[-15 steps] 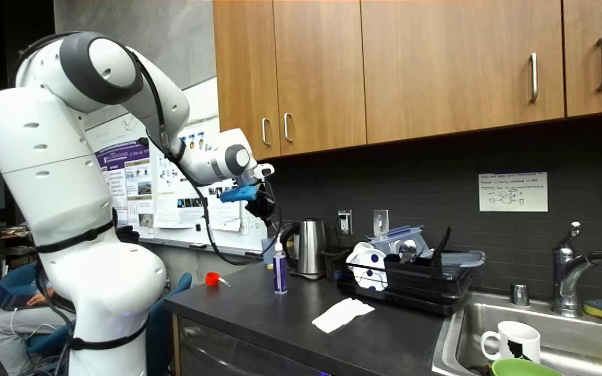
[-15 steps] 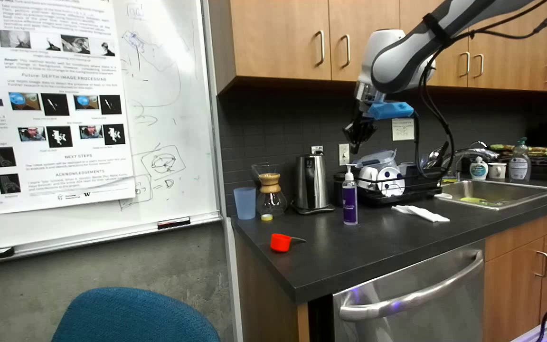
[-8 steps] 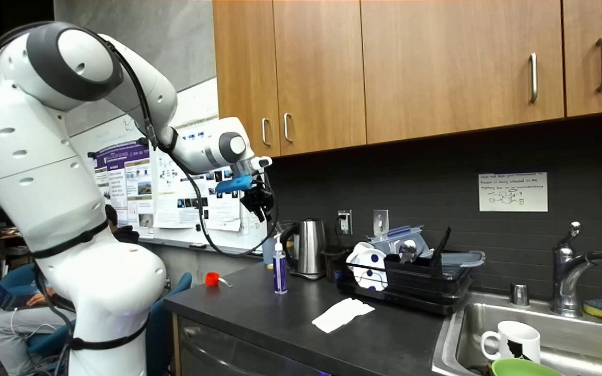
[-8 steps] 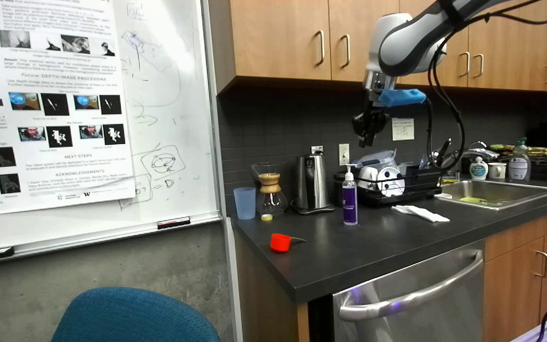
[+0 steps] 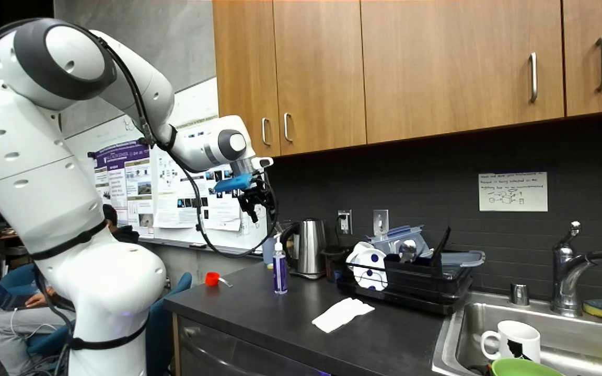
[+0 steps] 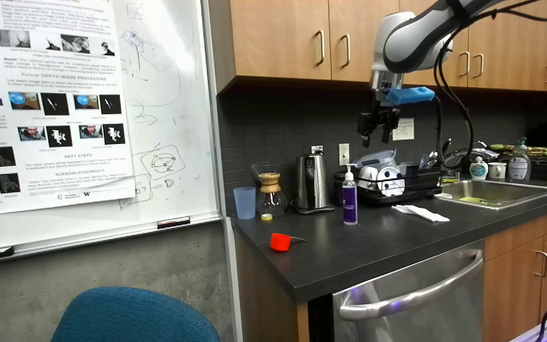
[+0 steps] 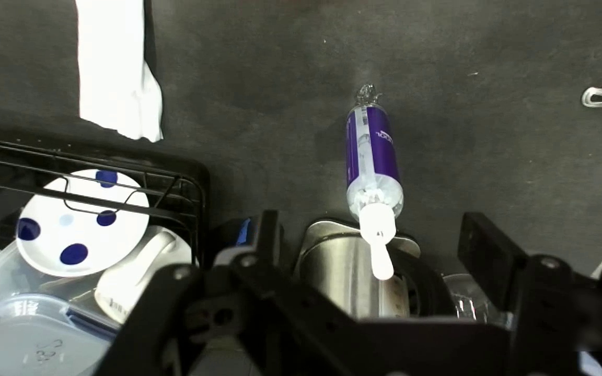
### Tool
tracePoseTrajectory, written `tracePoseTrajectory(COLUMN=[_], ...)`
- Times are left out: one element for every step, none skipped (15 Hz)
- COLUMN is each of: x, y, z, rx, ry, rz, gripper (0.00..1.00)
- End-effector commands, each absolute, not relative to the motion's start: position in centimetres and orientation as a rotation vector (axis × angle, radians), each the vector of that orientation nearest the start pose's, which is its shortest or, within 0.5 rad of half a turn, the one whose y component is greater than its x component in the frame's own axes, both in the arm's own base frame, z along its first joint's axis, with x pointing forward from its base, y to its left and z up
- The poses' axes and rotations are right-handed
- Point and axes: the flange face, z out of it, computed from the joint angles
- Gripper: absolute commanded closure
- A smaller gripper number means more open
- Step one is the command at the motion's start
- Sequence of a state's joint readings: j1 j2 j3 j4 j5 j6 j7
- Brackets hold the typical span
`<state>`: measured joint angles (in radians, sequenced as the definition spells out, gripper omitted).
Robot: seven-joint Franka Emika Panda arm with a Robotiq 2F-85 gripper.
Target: Press the bottle downwards and then move it forward to the left
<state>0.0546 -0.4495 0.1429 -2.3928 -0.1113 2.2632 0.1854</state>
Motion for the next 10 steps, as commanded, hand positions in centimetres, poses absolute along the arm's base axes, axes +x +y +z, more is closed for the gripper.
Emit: tracePoseTrajectory(x=[43.5,43.6,43.8,44.0,44.2,44.5,44.8,45.1,45.5,45.9], y=[8.7,8.8,8.9,9.0,9.2,9.4,9.6,9.9,10.2,10.6], z=[50.2,49.7,49.1,48.6,48.0,47.3,46.8,46.3,45.8,45.3], rx=[-3.193,-3.192,-3.191,-3.190,-3.189,-3.185,-3.184,-3.180,-3.176,-3.172], ry=[-0.132,-0.135,-0.137,-0.140,-0.141,-0.144,-0.148,-0.152,-0.154,-0.159], rz=[-0.489,-0.478,-0.466,-0.452,-0.434,-0.418,-0.402,-0.390,-0.380,-0.378], gripper=[0.00,0.00,0.00,0.00,0.00,0.00,0.00,0.00,0.00,0.00])
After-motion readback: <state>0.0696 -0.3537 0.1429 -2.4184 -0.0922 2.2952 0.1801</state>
